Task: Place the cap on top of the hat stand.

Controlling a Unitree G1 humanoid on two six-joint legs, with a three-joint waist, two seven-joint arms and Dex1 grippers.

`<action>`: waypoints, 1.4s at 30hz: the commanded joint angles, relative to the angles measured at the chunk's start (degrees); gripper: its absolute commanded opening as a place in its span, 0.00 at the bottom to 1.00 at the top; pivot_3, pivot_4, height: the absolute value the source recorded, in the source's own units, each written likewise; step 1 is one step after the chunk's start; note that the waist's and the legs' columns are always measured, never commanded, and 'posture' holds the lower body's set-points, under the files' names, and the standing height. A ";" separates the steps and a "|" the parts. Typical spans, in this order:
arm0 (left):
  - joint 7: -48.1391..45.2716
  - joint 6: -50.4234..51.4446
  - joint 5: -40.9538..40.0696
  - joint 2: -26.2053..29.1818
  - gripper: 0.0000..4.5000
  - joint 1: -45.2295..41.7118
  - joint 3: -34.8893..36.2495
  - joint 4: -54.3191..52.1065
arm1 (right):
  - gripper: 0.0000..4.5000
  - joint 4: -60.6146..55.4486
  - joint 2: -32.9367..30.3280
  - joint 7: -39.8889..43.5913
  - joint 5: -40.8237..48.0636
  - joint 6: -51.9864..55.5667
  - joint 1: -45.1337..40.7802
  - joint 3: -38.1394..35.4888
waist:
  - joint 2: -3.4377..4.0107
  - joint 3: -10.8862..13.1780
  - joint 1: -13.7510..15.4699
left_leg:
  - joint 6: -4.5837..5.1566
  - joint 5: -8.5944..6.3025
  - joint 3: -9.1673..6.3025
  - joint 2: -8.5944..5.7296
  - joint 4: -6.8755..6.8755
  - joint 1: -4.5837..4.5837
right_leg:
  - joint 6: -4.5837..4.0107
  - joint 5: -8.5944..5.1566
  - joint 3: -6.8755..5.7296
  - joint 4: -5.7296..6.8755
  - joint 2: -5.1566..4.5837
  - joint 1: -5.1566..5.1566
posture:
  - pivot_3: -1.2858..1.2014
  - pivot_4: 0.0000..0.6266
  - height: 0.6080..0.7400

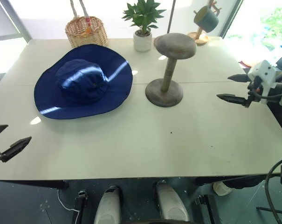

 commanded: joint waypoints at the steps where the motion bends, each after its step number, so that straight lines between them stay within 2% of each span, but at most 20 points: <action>1: -1.07 -0.72 -0.27 1.09 0.98 0.27 0.91 -1.35 | 1.00 -1.16 -1.47 0.14 1.17 0.01 -1.42 -2.22 | 0.00 0.00 0.00 | 0.00 0.00 0.00 0.00 0.00 0.00 | 0.00 0.00 0.00 0.00 0.00 0.00 | 0.52 0.24 1.00; 14: -1.24 -0.15 -0.30 1.71 0.98 -1.78 0.58 -0.47 | 1.00 -2.89 -1.44 1.15 1.45 2.52 -1.63 -1.85 | 0.00 0.00 0.02 | 0.00 0.00 0.01 0.01 0.01 0.00 | 0.01 0.00 0.02 0.02 0.02 0.00 | 0.52 0.24 1.00; 17: -3.14 -2.44 0.60 4.56 0.98 -4.37 -2.68 -0.89 | 1.00 -6.31 -1.86 3.73 2.58 2.97 -1.11 -1.76 | 0.00 0.00 0.11 | 0.00 0.00 0.01 0.01 0.01 0.01 | 0.01 0.00 0.02 0.02 0.02 0.00 | 0.52 0.24 1.00; 22: -5.40 -7.50 3.15 10.16 0.98 -11.39 -11.21 -1.38 | 1.00 -18.86 -4.24 8.67 8.66 13.00 1.98 -3.71 | 0.02 0.01 0.49 | 0.00 0.00 0.02 0.00 0.03 0.00 | 0.01 0.01 0.03 0.04 0.02 0.00 | 0.52 0.24 1.00; 25: -5.86 -9.40 4.62 11.65 0.98 -14.55 -15.15 -1.25 | 1.00 -26.73 -5.53 9.39 12.02 18.68 5.19 -5.14 | 0.01 0.01 0.57 | 0.01 -0.01 0.02 0.01 -0.02 -0.01 | 0.03 -0.01 0.04 0.02 0.03 0.00 | 0.52 0.24 1.00; 29: -5.97 -21.17 14.87 14.46 0.98 -23.72 -30.43 2.19 | 1.00 -46.50 -7.78 7.23 20.57 30.46 15.75 -11.60 | 0.07 0.00 0.76 | 0.01 -0.01 -0.01 0.06 -0.03 -0.01 | 0.05 -0.01 0.04 0.07 0.11 -0.03 | 0.52 0.24 1.00; 35: -6.77 -31.58 23.93 11.37 0.98 -34.81 -46.05 10.45 | 1.00 -65.78 -8.24 1.23 29.25 41.31 27.42 -20.88 | 0.11 -0.03 0.59 | 0.01 -0.01 0.01 0.07 0.06 0.01 | 0.06 0.01 0.09 0.12 0.14 0.00 | 0.52 0.24 1.00; 38: -5.60 -37.30 30.48 9.31 0.98 -39.46 -52.57 15.85 | 1.00 -70.04 -8.00 -2.18 31.64 44.62 30.39 -24.24 | 0.10 -0.04 0.76 | 0.01 0.00 0.01 0.08 0.08 0.00 | 0.07 0.02 0.09 0.13 0.17 0.00 | 0.52 0.24 1.00; 42: -2.62 -42.09 36.80 6.43 0.98 -44.79 -57.59 23.14 | 1.00 -73.03 -8.12 -5.11 33.09 46.53 33.61 -26.94 | 0.05 -0.05 0.93 | 0.03 -0.01 0.00 0.08 0.18 -0.03 | 0.08 0.02 0.09 0.13 0.17 0.05 | 0.52 0.24 1.00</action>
